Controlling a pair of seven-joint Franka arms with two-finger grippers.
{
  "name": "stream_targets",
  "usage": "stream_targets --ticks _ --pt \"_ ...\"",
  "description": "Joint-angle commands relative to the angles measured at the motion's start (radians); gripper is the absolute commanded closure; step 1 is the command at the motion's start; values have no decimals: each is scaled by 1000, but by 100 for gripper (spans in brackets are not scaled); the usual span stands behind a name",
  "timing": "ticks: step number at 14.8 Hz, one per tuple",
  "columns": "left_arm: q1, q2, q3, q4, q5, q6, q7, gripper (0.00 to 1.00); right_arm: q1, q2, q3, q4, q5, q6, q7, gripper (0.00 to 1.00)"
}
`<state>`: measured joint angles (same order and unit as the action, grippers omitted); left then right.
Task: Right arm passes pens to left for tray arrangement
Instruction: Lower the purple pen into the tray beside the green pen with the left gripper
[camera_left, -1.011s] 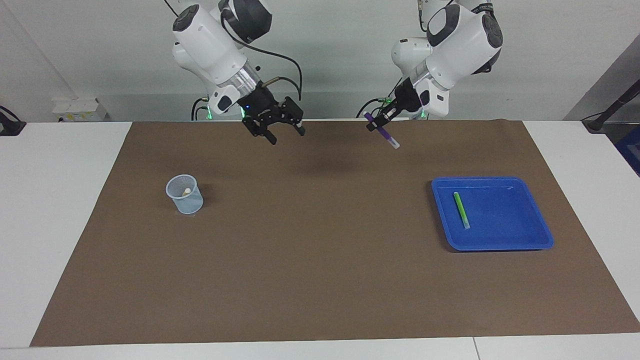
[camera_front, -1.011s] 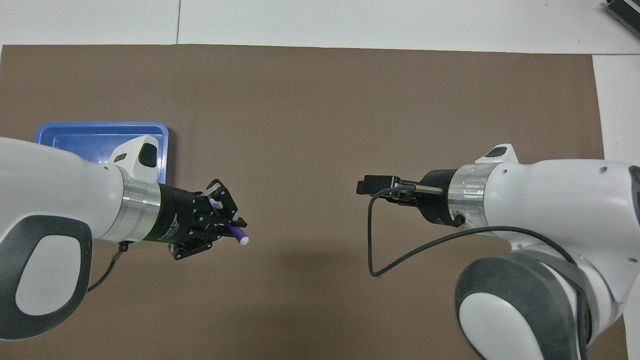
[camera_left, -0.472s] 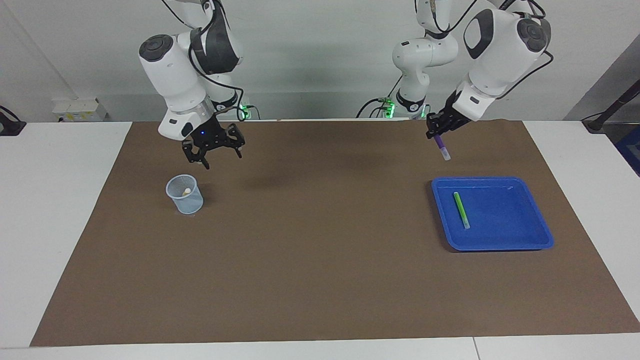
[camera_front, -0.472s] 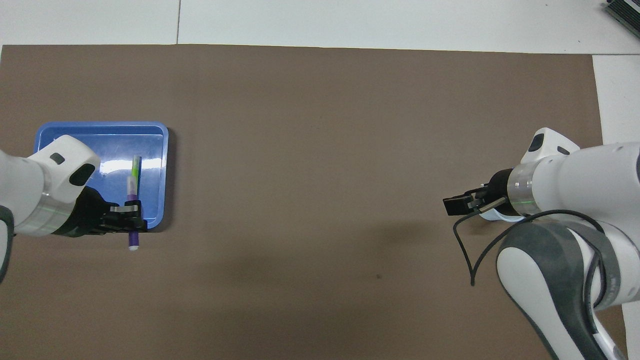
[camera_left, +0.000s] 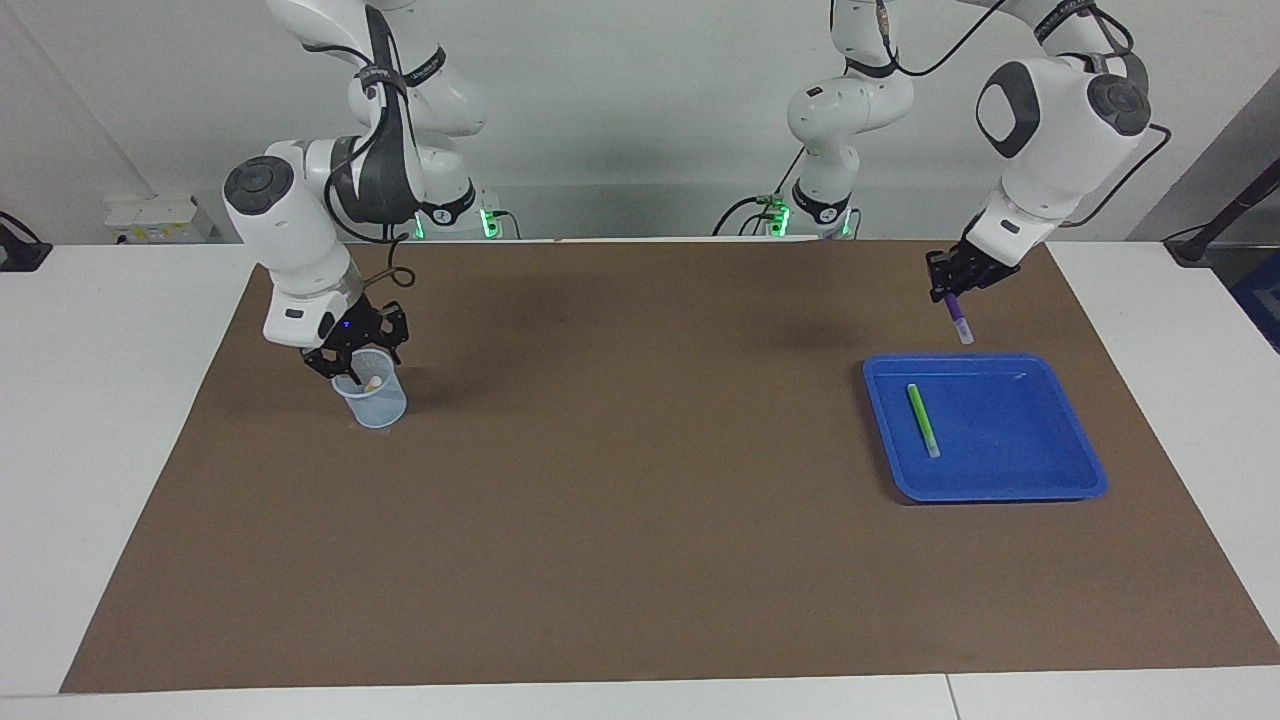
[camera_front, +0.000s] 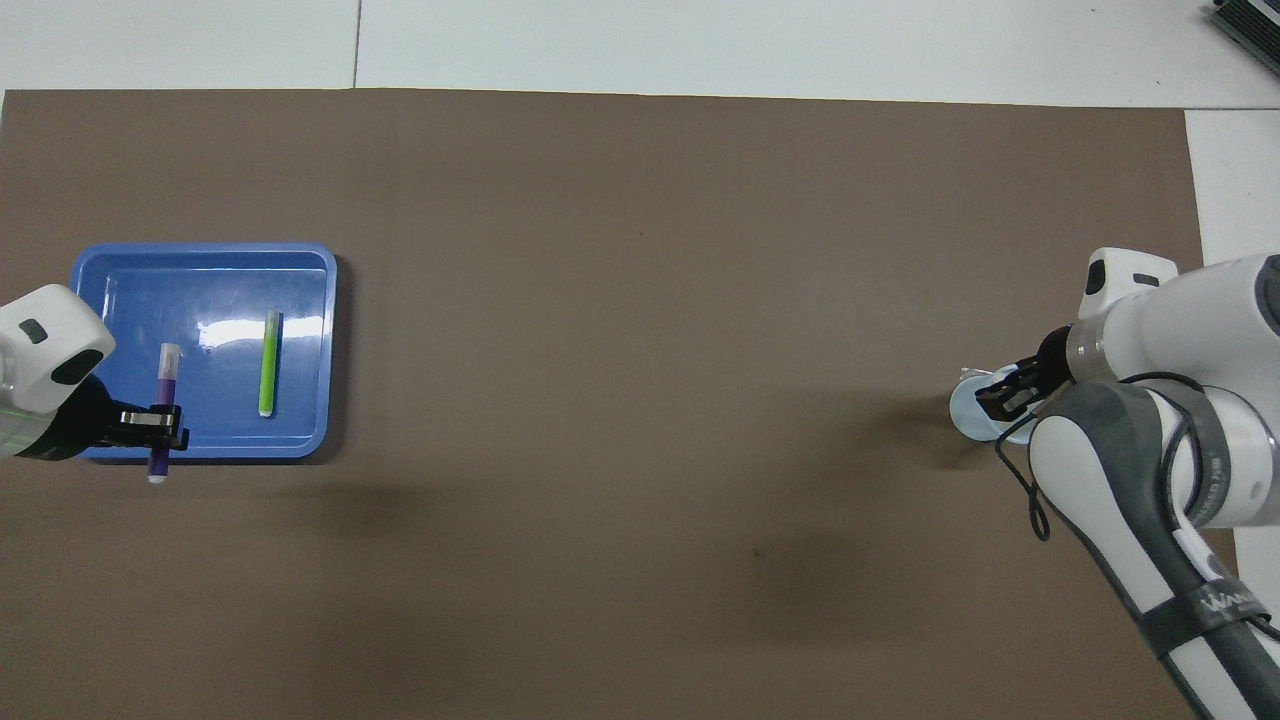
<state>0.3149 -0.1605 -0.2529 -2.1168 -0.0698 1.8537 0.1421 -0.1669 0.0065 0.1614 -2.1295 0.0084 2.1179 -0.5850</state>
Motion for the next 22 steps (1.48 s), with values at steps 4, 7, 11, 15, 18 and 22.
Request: stream_targets --ticks 4,7,11,15,18,22 --pt "70 157 -9 -8 82 221 45 100 -14 9 15 0 -24 34 -13 49" --pt "78 228 -9 -5 107 314 42 100 -31 12 15 -7 -31 34 -13 50" --pt "82 308 -9 -2 113 407 37 100 -48 15 16 -21 -31 36 -10 57" --pt "96 364 -8 -2 130 475 33 100 -51 18 17 -21 -31 36 -10 71" --pt "96 400 -6 -5 147 533 31 100 -59 20 17 -30 -31 37 -10 79" --pt "105 421 -3 -14 148 574 31 100 -57 20 18 -30 -28 36 -1 69"
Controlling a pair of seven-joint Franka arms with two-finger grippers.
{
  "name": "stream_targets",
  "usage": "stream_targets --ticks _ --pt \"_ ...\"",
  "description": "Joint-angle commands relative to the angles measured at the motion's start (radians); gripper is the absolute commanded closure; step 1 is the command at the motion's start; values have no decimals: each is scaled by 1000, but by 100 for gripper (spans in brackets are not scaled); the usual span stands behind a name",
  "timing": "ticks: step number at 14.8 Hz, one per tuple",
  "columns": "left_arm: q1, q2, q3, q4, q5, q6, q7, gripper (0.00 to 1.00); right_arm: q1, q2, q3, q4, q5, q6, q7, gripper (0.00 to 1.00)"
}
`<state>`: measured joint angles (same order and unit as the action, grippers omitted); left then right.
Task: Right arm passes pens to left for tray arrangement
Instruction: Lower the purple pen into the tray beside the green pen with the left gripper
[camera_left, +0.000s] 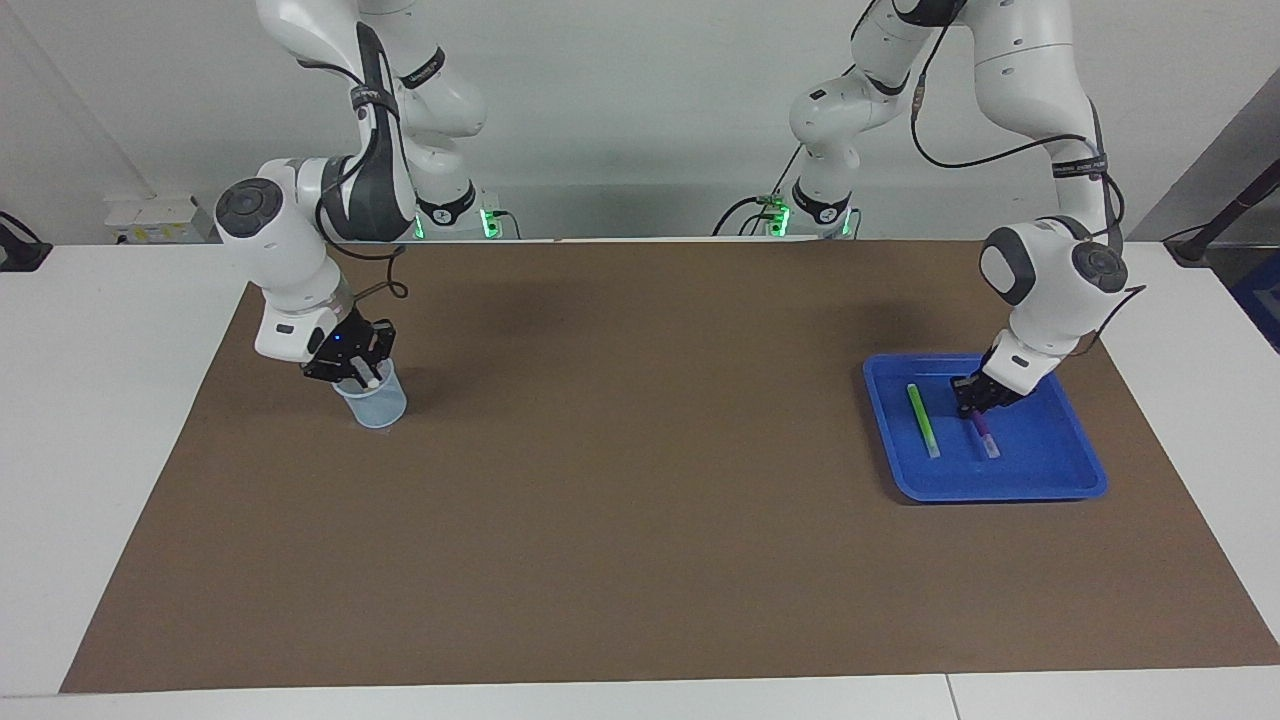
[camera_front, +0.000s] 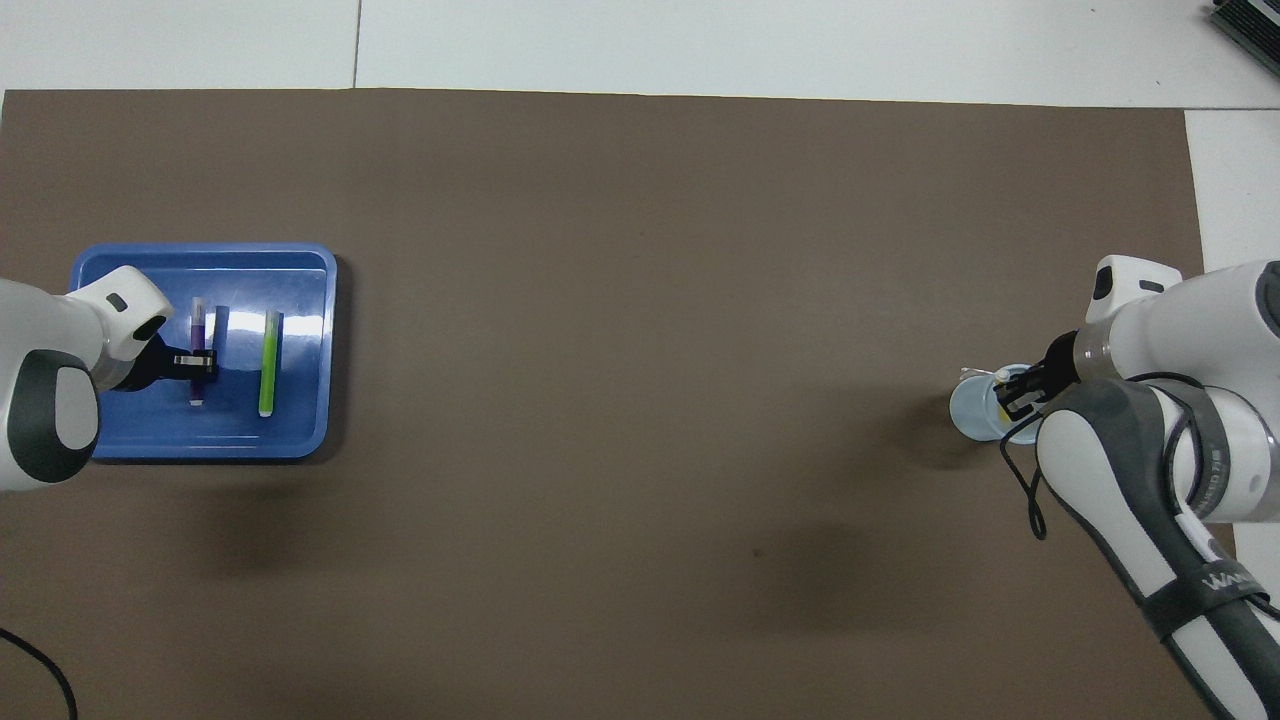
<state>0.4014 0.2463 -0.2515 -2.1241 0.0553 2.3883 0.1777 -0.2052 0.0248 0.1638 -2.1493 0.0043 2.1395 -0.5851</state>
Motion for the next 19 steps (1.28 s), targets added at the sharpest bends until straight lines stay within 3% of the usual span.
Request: stream_targets --ticks 1,3,4,7,10,12,15,19 --pt "19 16 -5 -7 23 46 -3 100 -20 1 16 -11 -23 13 4 63" --pt "19 16 -5 -7 23 49 -3 64 -20 4 16 -6 -17 14 4 59" --pt "19 16 -5 -5 23 49 -3 41 -20 9 16 -3 -14 14 4 59" --pt "19 19 -5 3 23 45 -4 38 -7 9 16 -6 -12 48 19 68" --pt "22 21 -5 7 23 35 -6 38 -2 20 19 -3 -12 68 67 68" --pt "22 21 -5 18 23 25 -6 38 18 21 19 14 -12 53 67 59" --pt "22 21 -5 47 23 -9 -4 38 21 21 17 17 -12 54 67 60" --pt "11 14 -6 179 14 -220 -6 33 18 21 17 0 -14 57 57 60"
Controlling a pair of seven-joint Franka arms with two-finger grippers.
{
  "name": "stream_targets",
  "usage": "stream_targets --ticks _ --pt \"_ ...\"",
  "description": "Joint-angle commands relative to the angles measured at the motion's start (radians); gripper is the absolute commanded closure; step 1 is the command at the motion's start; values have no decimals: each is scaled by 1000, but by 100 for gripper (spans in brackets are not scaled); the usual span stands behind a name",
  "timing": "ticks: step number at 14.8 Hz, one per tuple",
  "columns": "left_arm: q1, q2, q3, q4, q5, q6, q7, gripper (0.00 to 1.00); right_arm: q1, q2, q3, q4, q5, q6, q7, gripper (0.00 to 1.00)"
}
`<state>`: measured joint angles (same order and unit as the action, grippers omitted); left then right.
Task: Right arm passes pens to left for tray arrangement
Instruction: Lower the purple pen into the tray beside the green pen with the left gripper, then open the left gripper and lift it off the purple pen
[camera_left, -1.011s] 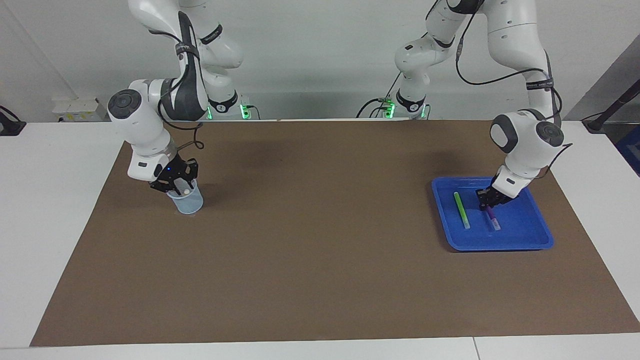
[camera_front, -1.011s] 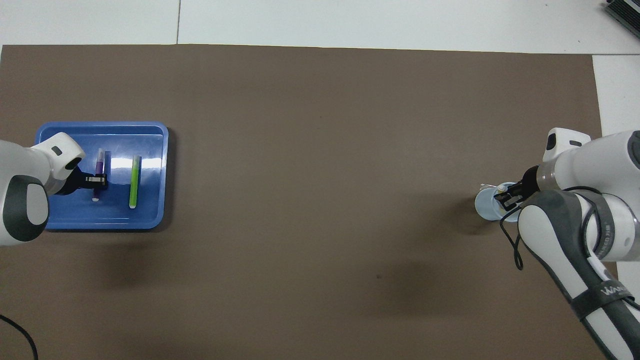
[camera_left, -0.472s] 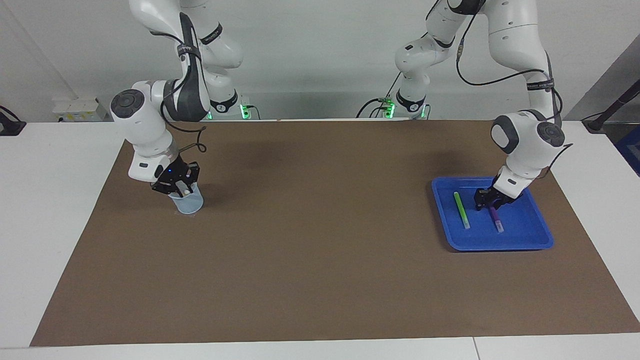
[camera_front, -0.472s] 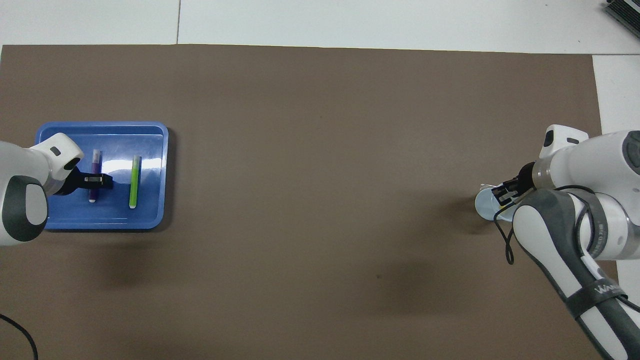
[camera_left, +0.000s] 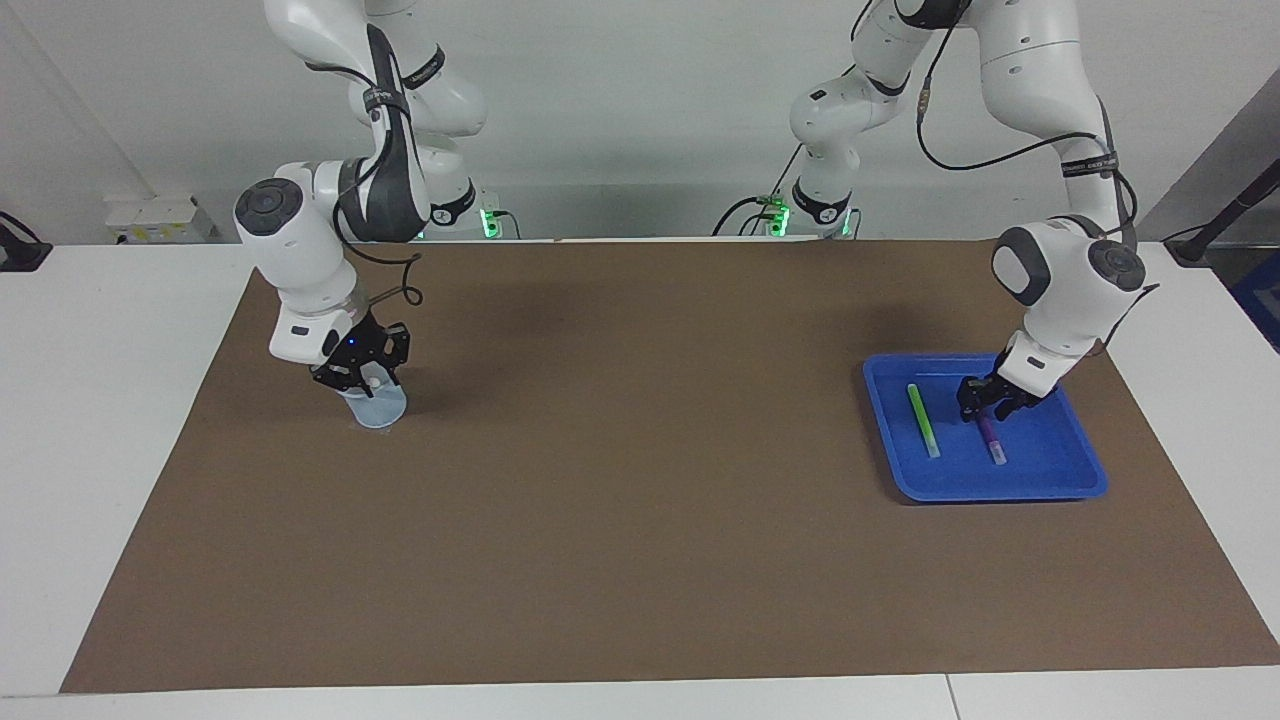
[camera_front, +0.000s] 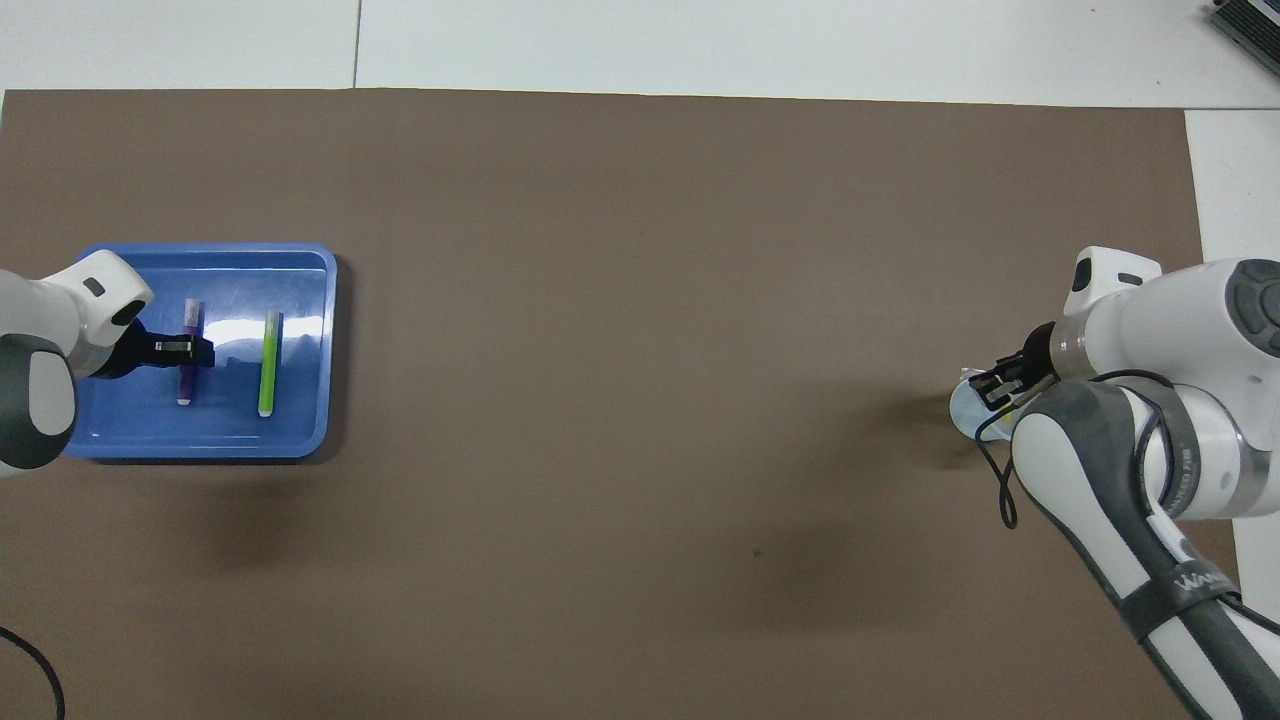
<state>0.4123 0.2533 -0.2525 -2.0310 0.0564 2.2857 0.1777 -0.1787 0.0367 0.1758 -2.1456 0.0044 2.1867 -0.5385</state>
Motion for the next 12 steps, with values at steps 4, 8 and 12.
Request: stream_targets --ticks 4,8,12 --pt "-21 -5 -16 204 7 -297 -108 31 -18 9 5 -10 -18 7 -4 63" --pt "-73 -23 -17 288 -62 -438 -257 31 -19 9 5 -8 -18 2 -14 68" --pt "-81 -87 -34 324 -173 -575 -404 19 -31 9 5 -10 -18 2 -15 100"
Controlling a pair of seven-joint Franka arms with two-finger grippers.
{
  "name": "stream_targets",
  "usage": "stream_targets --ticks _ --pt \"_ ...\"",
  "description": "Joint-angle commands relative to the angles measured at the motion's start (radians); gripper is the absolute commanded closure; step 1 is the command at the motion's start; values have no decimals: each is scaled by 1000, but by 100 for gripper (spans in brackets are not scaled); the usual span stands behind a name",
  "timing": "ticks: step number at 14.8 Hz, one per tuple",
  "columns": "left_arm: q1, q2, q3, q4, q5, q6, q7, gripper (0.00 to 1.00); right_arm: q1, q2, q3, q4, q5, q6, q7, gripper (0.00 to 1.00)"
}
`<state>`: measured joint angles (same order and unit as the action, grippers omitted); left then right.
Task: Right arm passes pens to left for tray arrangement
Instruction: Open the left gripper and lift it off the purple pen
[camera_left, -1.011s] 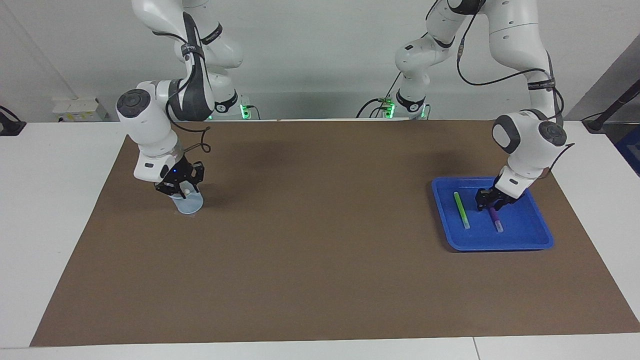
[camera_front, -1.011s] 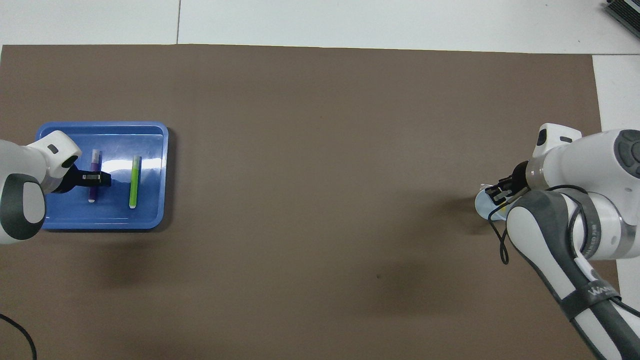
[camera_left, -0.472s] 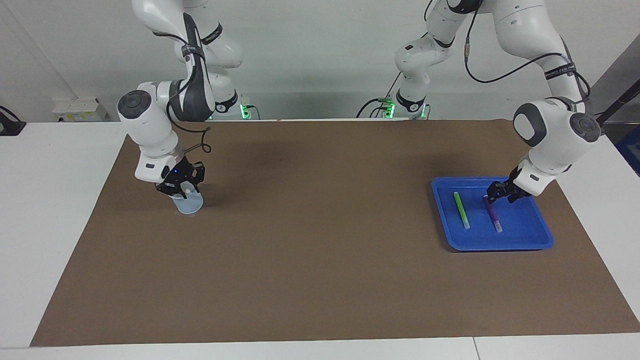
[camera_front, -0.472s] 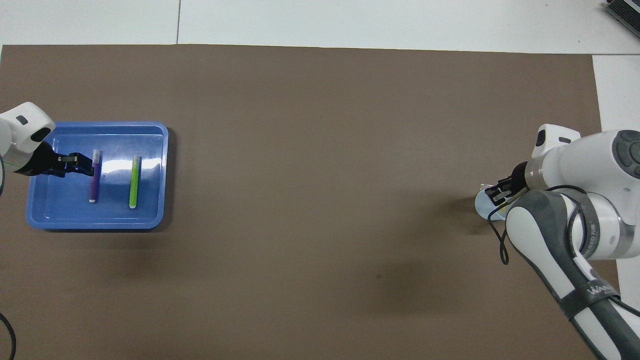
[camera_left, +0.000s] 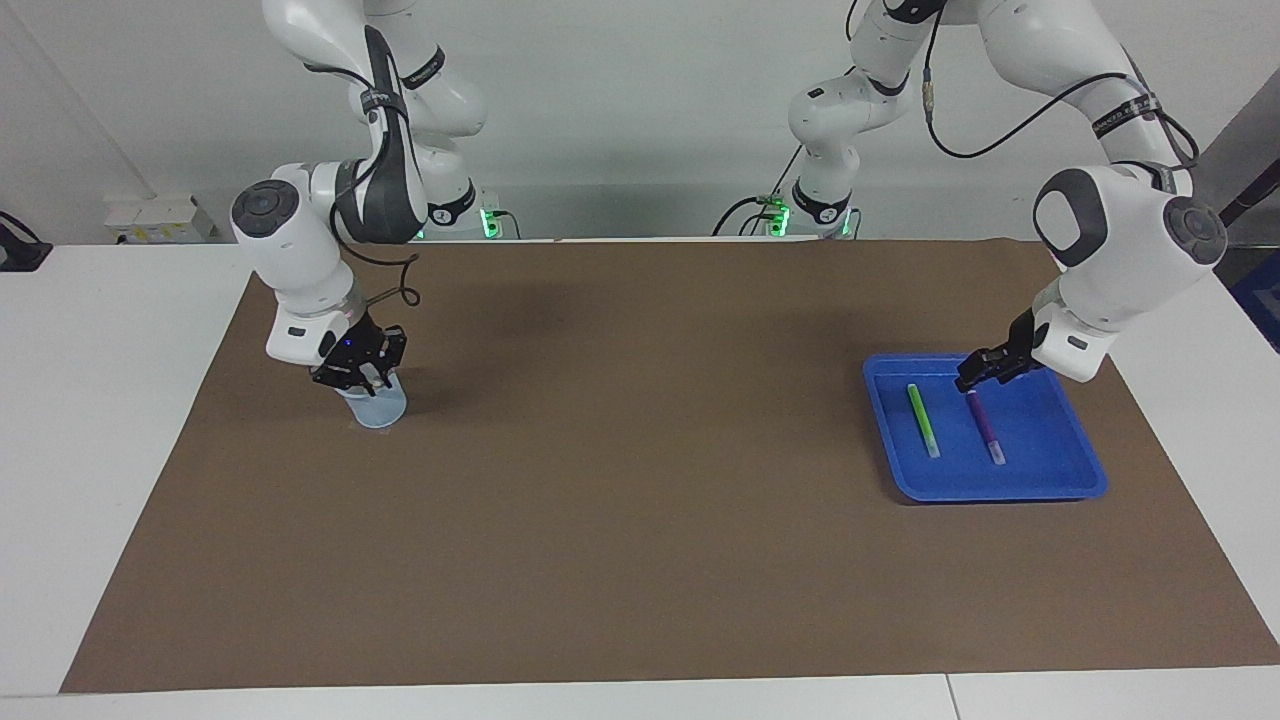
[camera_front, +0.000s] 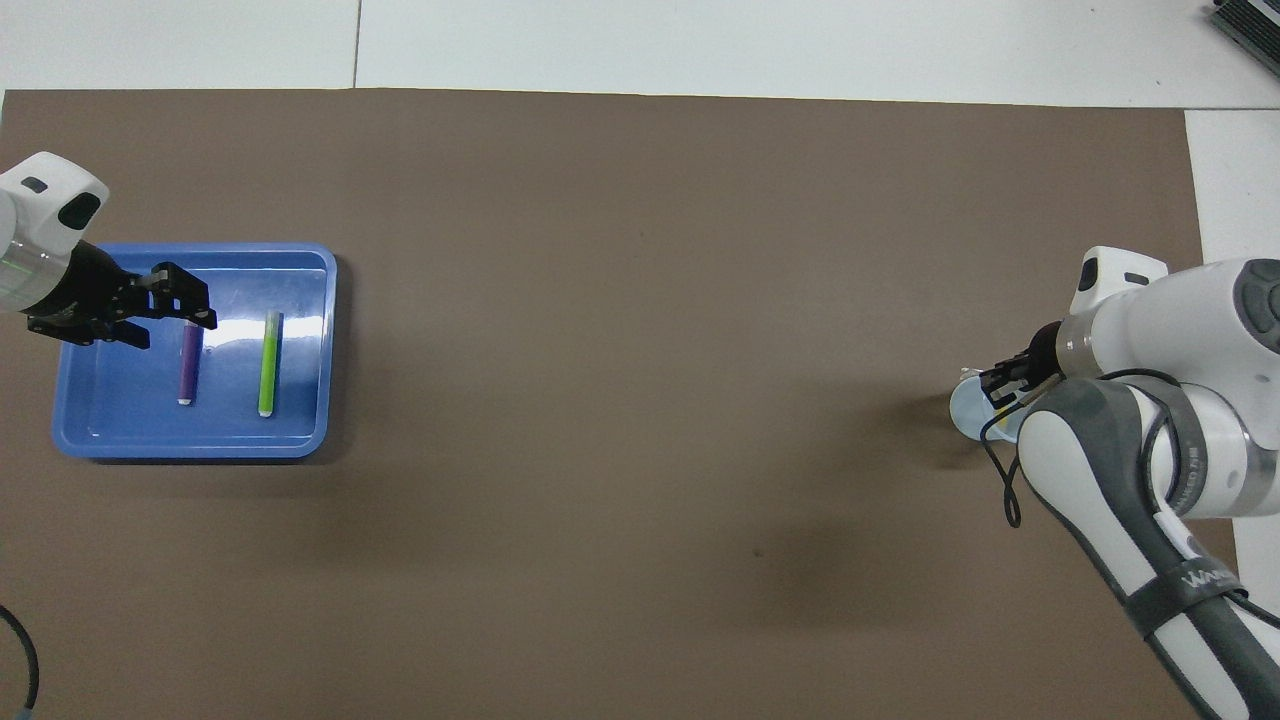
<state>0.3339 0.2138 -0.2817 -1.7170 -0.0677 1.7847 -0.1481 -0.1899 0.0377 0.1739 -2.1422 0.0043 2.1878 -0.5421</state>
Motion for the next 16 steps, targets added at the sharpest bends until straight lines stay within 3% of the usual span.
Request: stream_targets --ticks 1,5,9,13,16 --pt "-3 -69 -10 16 -85 -120 -137 19 -20 8 7 -13 -18 0 -12 100" --pt "-15 -155 -30 28 -229 -228 -364 19 -20 17 9 69 -18 -101 -32 100" --pt "-16 -220 -33 23 -404 -246 -649 18 -8 13 12 255 0 -345 -32 100" --pt "-53 -257 -48 22 -520 -220 -928 18 1 11 13 468 113 -563 7 100" --pt "-72 -281 -50 19 -592 -160 -1152 18 3 -15 13 493 315 -568 164 100"
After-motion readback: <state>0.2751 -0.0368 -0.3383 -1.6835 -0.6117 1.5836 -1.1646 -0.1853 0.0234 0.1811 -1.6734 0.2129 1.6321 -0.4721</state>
